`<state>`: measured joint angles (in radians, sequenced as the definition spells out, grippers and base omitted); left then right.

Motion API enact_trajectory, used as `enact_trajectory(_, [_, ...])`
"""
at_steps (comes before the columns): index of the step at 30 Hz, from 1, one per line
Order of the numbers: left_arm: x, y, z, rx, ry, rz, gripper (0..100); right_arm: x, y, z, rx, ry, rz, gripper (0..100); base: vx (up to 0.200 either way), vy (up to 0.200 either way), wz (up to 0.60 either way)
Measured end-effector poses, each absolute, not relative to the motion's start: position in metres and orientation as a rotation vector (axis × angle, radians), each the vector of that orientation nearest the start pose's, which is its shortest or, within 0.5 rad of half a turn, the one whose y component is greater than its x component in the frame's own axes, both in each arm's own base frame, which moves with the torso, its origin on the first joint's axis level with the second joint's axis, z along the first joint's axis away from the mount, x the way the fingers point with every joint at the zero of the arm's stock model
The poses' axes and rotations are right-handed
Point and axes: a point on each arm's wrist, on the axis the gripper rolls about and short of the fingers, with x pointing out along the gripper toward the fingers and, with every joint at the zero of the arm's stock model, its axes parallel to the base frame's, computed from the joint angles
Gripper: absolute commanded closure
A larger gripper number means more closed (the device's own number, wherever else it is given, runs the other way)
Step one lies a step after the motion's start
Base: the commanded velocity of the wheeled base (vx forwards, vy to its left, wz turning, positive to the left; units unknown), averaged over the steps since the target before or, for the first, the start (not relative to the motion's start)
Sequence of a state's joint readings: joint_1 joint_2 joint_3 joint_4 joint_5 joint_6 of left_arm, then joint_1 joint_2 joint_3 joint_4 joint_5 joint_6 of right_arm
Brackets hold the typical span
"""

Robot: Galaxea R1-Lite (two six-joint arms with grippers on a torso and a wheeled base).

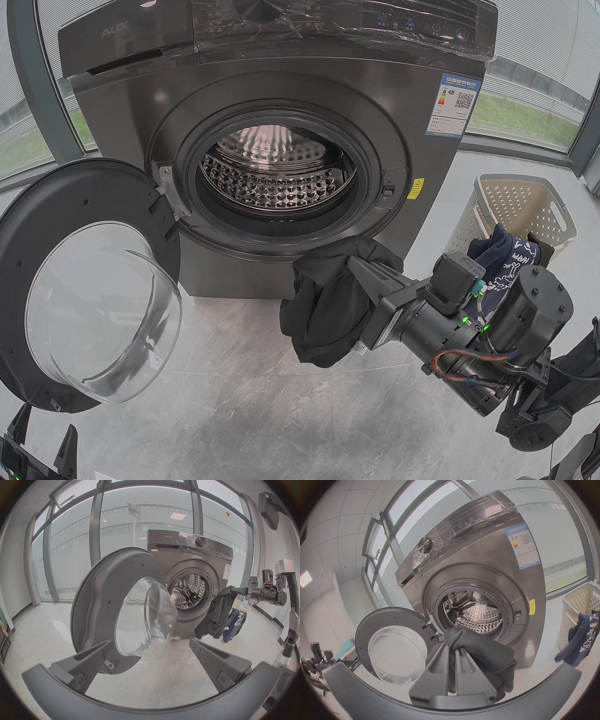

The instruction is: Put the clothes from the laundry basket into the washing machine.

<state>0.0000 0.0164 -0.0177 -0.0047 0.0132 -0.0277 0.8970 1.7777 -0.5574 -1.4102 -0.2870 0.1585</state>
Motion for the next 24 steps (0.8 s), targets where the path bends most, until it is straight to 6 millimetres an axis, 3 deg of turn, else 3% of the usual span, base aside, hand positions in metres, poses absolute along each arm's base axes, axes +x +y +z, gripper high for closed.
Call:
enact_trajectory(11, [-0.023, 0.0, 0.085, -0.044, -0.032, 0.022, 0, 0.186, 0.228, 0.169, 0.251, -0.093, 0.63, 100, 0.0, 0.0, 0.0])
enact_trajectory(14, [-0.027, 0.0, 0.101, -0.054, -0.087, 0.006, 0, 0.187, 0.229, 0.171, 0.255, -0.103, 0.63, 100, 0.0, 0.0, 0.0])
enact_trajectory(19, [-0.033, -0.002, 0.149, -0.057, -0.164, -0.117, 0, 0.194, 0.236, 0.185, 0.277, -0.144, 0.632, 100, 0.0, 0.0, 0.0])
enact_trajectory(24, [-0.016, -0.007, 0.174, -0.051, -0.081, -0.334, 0, 0.206, 0.249, 0.198, 0.305, -0.193, 0.648, 100, 0.0, 0.0, 0.0])
